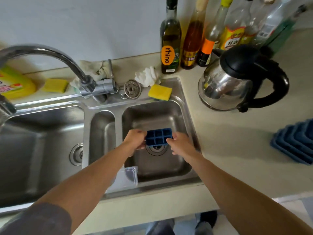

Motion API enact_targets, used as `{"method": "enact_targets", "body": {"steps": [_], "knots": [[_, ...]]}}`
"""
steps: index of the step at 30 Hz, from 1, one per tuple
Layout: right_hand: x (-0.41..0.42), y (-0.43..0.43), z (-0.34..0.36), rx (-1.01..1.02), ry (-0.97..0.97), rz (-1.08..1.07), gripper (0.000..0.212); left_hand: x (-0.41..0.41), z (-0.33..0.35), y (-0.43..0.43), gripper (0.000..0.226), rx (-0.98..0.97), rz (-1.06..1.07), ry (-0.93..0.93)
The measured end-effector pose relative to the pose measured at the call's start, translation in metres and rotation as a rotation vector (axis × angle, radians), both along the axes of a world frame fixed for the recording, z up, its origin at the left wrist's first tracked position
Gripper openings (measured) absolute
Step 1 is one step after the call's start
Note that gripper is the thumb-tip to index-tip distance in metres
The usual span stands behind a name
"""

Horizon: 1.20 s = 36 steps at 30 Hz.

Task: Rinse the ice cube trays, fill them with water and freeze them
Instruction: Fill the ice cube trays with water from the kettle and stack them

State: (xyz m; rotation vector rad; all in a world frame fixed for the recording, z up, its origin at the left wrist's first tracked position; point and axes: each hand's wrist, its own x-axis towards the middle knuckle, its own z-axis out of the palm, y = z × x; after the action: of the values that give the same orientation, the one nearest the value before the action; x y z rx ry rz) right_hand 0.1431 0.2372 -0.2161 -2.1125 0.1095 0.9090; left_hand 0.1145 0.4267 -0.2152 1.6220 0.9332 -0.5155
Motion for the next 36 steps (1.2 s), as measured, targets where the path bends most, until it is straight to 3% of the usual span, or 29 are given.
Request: {"method": "enact_targets", "body": {"steps": [5, 16, 19, 22, 27, 30, 33, 36], "knots": [[0.006, 0.012, -0.039, -0.017, 0.091, -0.056, 0.012, 0.014, -0.039, 0.002, 0.018, 0.039, -0.052, 0.063], [0.001, 0.018, -0.061, 0.007, 0.171, 0.034, 0.025, 0.005, -0.069, 0.006, 0.027, 0.053, -0.156, 0.148], [0.0, 0.009, -0.025, 0.025, 0.037, 0.021, 0.028, 0.0, -0.054, 0.004, 0.024, 0.122, -0.184, 0.117], [0.004, -0.015, 0.03, 0.098, -0.216, -0.109, 0.039, -0.003, -0.027, -0.005, 0.023, 0.119, -0.068, 0.025], [0.021, -0.09, 0.133, 0.244, -0.754, -0.448, 0.016, 0.004, 0.029, -0.033, 0.028, -0.159, 0.053, -0.066], [0.043, -0.134, 0.169, 0.134, -1.0, -0.541, 0.035, 0.005, 0.05, -0.055, 0.021, -0.096, 0.056, -0.165], [0.07, -0.163, 0.182, 0.056, -0.957, -0.578, 0.06, 0.004, 0.068, -0.077, 0.02, -0.088, 0.016, -0.214], [0.098, -0.177, 0.18, 0.037, -0.789, -0.635, 0.07, 0.002, 0.085, -0.088, 0.019, -0.069, -0.043, -0.239]]}}
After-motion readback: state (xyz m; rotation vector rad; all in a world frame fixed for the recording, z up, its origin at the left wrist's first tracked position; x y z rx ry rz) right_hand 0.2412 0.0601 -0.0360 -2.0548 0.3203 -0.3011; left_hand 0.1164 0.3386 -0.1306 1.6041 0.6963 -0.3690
